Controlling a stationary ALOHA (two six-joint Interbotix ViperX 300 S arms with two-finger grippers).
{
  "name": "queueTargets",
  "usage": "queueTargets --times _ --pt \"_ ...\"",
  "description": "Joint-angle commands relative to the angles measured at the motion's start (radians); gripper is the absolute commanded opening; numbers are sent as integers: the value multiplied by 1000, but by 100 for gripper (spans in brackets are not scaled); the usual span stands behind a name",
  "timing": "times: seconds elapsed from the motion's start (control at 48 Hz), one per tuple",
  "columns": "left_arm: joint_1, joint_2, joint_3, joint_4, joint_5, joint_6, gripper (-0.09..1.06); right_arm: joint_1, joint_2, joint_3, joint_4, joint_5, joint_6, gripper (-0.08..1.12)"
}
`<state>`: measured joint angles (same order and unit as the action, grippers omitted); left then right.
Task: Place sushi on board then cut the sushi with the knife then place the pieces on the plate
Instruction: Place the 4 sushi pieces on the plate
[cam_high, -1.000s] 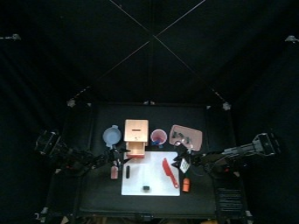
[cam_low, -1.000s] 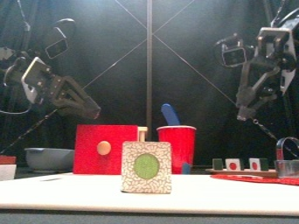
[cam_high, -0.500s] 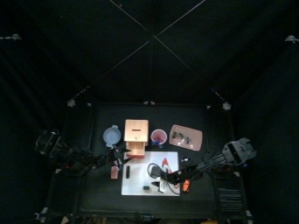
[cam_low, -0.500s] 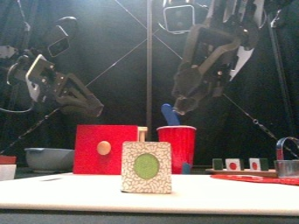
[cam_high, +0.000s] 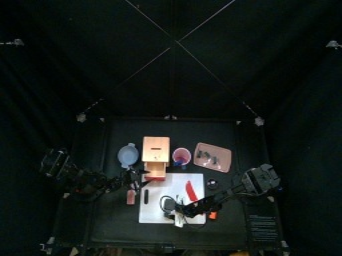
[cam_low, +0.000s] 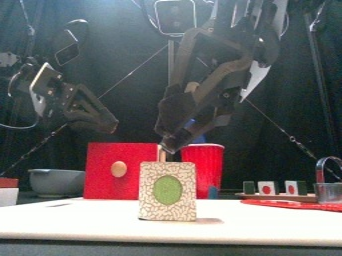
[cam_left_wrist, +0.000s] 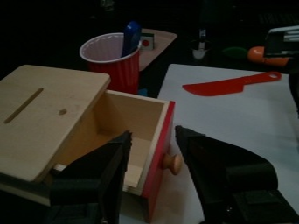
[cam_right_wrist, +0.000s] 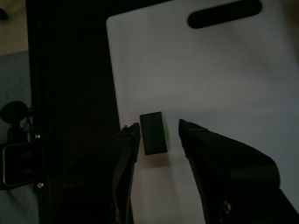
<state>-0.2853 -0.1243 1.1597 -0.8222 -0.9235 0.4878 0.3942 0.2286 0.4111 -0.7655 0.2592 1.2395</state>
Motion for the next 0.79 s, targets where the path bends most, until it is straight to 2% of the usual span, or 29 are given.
queueTargets --times 0.021,0.354,0.792 --pt "3 -5 -14 2 -3 0 83 3 -2 -25 -2 -5 2 78" --pt "3 -5 -12 2 -3 0 83 5 31 -29 9 3 3 78" --pt "3 -5 -5 2 -3 -2 83 -2 25 -25 40 61 0 62"
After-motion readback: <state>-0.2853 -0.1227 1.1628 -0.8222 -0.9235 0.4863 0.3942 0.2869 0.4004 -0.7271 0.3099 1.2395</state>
